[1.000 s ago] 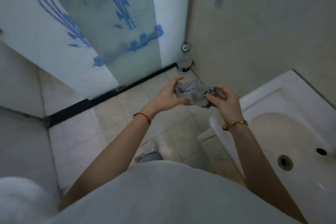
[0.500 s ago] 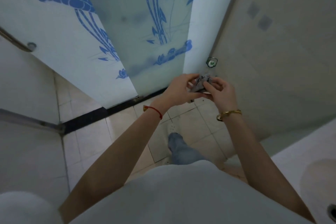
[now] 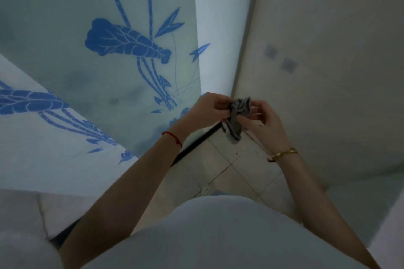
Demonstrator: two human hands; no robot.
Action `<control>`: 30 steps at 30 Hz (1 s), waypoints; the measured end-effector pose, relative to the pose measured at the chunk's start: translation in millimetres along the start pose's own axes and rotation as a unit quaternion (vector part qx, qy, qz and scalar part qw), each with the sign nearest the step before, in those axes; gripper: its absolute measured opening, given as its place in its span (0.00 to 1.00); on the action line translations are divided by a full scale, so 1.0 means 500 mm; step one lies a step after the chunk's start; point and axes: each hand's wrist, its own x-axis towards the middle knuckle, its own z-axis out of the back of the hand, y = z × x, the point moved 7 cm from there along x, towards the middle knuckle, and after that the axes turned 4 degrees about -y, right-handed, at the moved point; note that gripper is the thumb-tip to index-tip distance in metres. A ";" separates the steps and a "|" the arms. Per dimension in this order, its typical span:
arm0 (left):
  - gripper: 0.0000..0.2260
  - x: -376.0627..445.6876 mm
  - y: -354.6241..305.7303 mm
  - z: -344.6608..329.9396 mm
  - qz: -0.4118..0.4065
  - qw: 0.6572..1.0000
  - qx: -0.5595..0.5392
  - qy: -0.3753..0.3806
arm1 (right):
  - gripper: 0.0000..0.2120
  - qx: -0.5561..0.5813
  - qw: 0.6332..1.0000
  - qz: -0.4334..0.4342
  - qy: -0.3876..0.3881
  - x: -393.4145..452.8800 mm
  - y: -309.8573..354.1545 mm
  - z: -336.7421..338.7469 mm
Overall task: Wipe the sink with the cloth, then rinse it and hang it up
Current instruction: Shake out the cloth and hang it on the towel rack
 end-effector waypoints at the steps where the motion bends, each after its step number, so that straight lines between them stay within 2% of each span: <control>1: 0.15 0.024 -0.003 0.001 0.000 1.000 -0.013 0.005 | 0.14 0.007 1.000 0.003 -0.013 0.017 0.006 0.006; 5: 0.13 0.107 -0.025 0.006 -0.003 0.998 -0.055 0.027 | 0.09 0.028 0.997 0.011 -0.066 0.071 0.028 0.036; 12: 0.04 0.227 -0.087 -0.010 -0.035 0.990 -0.073 0.114 | 0.09 0.033 0.983 -0.044 -0.174 0.126 0.024 0.095; 19: 0.08 0.290 -0.142 -0.012 -0.048 0.973 -0.111 0.195 | 0.10 -0.021 0.949 -0.079 -0.305 0.124 0.027 0.152; 22: 0.06 0.308 -0.155 -0.009 -0.048 0.971 -0.130 0.195 | 0.09 -0.064 0.923 -0.079 -0.371 0.116 0.046 0.162; 25: 0.06 0.336 -0.155 0.015 -0.035 0.976 -0.141 0.165 | 0.09 -0.081 0.891 -0.099 -0.435 0.098 0.055 0.190; 27: 0.06 0.355 -0.153 0.033 -0.023 0.977 -0.155 0.146 | 0.10 -0.027 0.880 -0.131 -0.456 0.086 0.051 0.204; 30: 0.09 0.371 -0.165 0.051 -0.022 0.968 -0.200 0.151 | 0.13 0.124 0.855 -0.162 -0.476 0.073 0.050 0.208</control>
